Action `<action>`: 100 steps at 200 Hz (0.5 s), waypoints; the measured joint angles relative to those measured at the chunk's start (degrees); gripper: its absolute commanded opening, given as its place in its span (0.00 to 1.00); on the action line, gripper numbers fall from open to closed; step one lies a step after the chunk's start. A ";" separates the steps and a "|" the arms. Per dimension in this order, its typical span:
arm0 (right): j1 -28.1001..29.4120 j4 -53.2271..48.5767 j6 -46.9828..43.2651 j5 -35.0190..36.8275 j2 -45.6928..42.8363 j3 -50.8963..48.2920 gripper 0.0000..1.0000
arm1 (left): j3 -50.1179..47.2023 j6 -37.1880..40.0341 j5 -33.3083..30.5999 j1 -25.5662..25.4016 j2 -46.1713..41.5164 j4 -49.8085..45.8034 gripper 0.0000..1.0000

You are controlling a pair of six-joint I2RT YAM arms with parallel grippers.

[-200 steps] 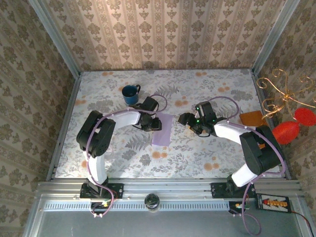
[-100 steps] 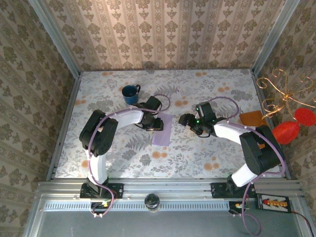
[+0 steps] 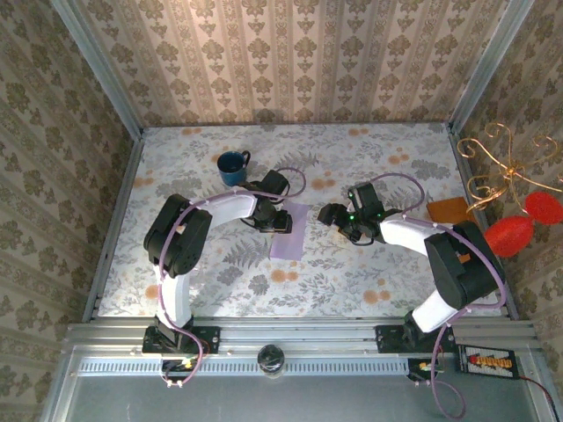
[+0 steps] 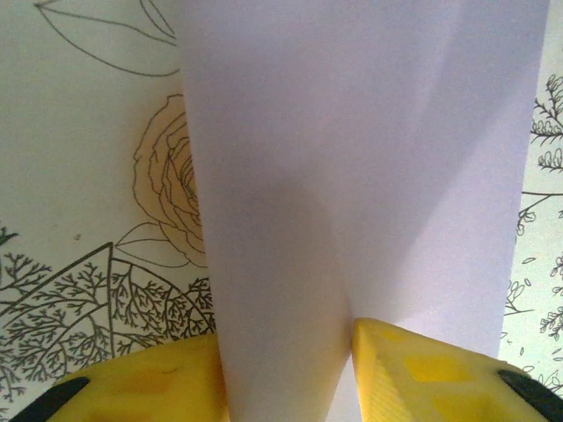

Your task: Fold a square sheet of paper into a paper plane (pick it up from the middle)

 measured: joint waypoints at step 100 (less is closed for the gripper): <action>1.86 1.40 -0.04 -2.10 1.99 0.11 0.65 | 1.55 -0.02 0.00 -0.04 1.27 -2.01 0.43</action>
